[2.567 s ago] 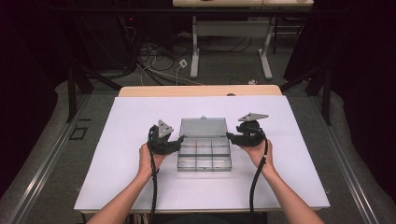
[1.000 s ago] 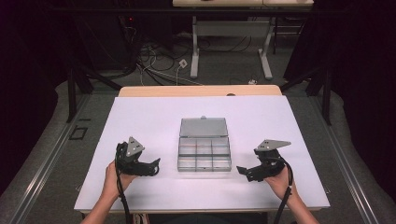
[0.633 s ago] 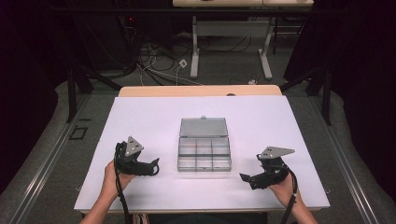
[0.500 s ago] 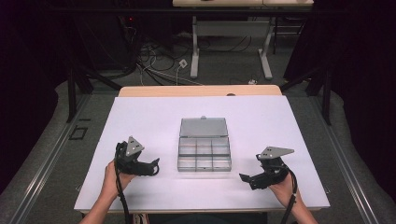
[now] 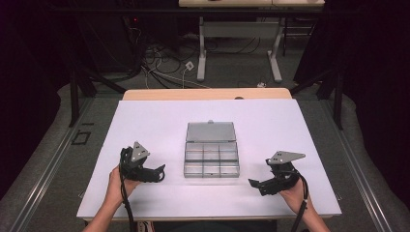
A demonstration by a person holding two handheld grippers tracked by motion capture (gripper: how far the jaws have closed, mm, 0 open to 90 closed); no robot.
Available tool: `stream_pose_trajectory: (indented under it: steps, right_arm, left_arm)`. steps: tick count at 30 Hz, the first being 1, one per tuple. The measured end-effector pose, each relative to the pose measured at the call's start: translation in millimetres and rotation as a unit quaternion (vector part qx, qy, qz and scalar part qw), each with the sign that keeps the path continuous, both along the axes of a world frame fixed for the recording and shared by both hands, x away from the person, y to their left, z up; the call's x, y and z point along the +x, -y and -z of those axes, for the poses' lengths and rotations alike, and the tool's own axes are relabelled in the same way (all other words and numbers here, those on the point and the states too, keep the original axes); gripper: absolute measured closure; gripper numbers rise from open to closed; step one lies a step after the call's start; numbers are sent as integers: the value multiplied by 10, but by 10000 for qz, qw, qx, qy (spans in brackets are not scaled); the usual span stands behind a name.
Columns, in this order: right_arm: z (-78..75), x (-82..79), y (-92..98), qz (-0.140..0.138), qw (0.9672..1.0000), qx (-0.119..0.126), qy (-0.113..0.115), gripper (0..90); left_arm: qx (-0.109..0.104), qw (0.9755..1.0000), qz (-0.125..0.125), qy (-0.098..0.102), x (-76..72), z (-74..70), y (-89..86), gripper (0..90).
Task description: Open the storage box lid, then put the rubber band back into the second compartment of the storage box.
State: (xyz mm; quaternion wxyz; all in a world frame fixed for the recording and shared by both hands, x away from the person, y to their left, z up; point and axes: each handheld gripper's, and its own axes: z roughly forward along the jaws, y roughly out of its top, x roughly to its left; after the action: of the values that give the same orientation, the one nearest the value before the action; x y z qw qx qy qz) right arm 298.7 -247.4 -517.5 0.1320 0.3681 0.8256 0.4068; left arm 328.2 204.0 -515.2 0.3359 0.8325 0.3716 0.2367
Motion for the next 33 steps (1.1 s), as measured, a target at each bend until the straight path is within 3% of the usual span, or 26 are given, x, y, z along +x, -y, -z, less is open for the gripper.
stream_pose_trajectory:
  steps: [17,21,23,33]
  right_arm:
    - [-8,2,-13,-83,10000,-13,54,0]
    - [7,14,-17,-75,9999,106,89,0]
    - [-4,14,-16,-107,9999,35,-3,0]
    - [-6,19,-15,-166,9999,23,16,0]
  left_arm:
    - [82,9997,110,-186,37,63,44,9]
    - [22,9993,154,-337,49,84,73,8]
    - [-6,9989,178,-433,67,114,91,2]
    - [147,9950,295,-943,91,167,134,0]
